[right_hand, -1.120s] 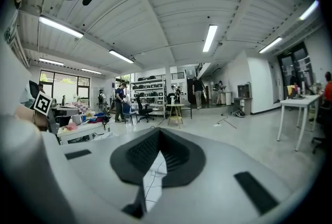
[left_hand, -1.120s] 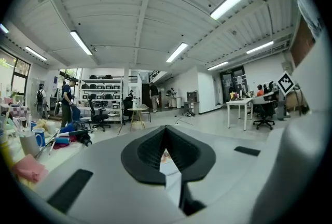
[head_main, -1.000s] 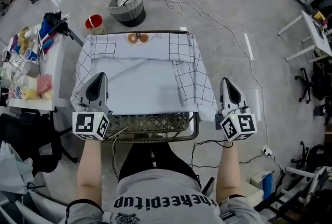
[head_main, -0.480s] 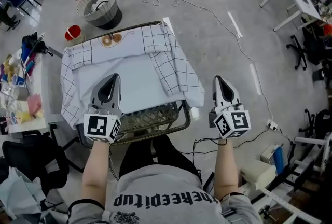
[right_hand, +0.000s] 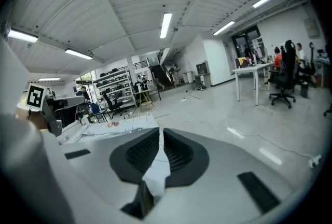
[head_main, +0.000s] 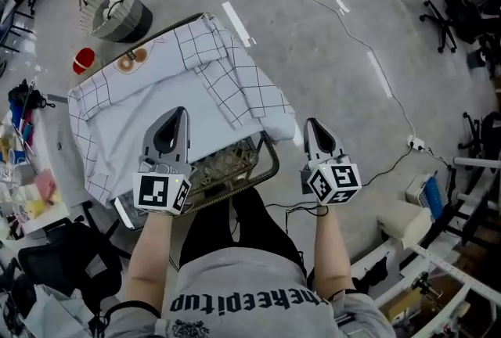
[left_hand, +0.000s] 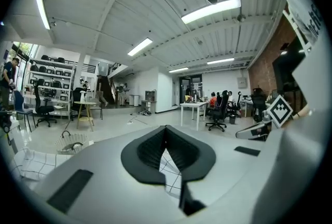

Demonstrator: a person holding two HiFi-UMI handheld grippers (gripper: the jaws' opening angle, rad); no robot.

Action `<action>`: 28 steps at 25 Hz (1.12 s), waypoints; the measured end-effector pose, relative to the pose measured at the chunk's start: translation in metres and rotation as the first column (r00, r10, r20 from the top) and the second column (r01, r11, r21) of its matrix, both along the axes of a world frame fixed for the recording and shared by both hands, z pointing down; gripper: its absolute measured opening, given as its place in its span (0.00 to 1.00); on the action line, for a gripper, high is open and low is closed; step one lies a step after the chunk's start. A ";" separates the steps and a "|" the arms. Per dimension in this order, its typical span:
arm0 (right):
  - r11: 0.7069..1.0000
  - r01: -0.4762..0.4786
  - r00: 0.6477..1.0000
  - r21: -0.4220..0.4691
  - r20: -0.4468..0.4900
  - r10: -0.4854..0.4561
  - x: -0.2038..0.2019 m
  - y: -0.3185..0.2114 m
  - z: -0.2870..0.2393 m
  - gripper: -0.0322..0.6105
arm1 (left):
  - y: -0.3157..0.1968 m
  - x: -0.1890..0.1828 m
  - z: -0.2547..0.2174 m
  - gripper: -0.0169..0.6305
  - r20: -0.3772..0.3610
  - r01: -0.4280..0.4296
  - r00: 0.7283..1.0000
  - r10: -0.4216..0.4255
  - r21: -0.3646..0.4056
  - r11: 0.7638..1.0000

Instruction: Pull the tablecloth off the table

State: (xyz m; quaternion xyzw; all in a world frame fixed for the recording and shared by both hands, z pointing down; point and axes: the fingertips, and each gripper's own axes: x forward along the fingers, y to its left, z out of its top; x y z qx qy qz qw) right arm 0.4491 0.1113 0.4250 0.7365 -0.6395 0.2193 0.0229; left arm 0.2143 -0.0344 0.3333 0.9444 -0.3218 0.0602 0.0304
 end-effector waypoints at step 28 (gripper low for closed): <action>0.978 -0.060 0.911 -0.197 0.390 0.135 -0.039 0.036 0.173 0.37 | 0.037 0.076 0.086 0.05 0.067 -0.233 0.967 0.245 -0.151 0.961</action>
